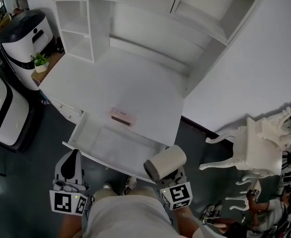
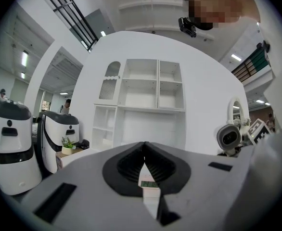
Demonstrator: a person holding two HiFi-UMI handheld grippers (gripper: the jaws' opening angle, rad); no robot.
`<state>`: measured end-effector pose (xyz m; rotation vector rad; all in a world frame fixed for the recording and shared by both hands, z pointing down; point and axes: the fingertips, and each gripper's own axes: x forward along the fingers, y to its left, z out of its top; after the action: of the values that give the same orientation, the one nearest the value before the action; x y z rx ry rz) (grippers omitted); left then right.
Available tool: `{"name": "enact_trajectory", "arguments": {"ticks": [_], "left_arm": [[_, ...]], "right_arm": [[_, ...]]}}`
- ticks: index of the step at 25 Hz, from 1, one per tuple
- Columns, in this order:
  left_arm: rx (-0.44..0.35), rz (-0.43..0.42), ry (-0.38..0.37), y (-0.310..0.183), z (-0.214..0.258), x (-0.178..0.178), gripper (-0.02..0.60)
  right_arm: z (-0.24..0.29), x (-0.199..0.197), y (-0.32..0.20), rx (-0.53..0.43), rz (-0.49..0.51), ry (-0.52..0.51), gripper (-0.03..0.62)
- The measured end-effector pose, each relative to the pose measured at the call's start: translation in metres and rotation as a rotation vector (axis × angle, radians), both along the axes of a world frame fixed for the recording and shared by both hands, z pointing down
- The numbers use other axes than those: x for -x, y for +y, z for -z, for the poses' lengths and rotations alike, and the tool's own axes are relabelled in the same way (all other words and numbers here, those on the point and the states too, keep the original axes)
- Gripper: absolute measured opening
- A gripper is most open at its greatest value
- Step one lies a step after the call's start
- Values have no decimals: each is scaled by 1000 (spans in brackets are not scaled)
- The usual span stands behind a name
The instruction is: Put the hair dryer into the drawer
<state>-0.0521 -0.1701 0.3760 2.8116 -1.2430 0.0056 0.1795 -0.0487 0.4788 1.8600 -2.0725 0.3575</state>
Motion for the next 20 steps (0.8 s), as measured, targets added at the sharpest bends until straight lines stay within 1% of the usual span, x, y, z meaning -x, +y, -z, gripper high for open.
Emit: {"name": "enact_trajectory", "arguments": {"ticks": [4, 10, 14, 20], "left_arm": [[22, 58, -23, 2, -10, 8, 15], [48, 120, -67, 8, -21, 15, 15], [58, 147, -81, 14, -25, 19, 15], [103, 181, -100, 19, -34, 32, 15]], "right_arm": [[-38, 1, -13, 64, 60, 10, 193], [-87, 4, -27, 149, 150, 33, 193], [-126, 5, -36, 216, 201, 78, 193], [-193, 10, -46, 339, 254, 126, 193]]}}
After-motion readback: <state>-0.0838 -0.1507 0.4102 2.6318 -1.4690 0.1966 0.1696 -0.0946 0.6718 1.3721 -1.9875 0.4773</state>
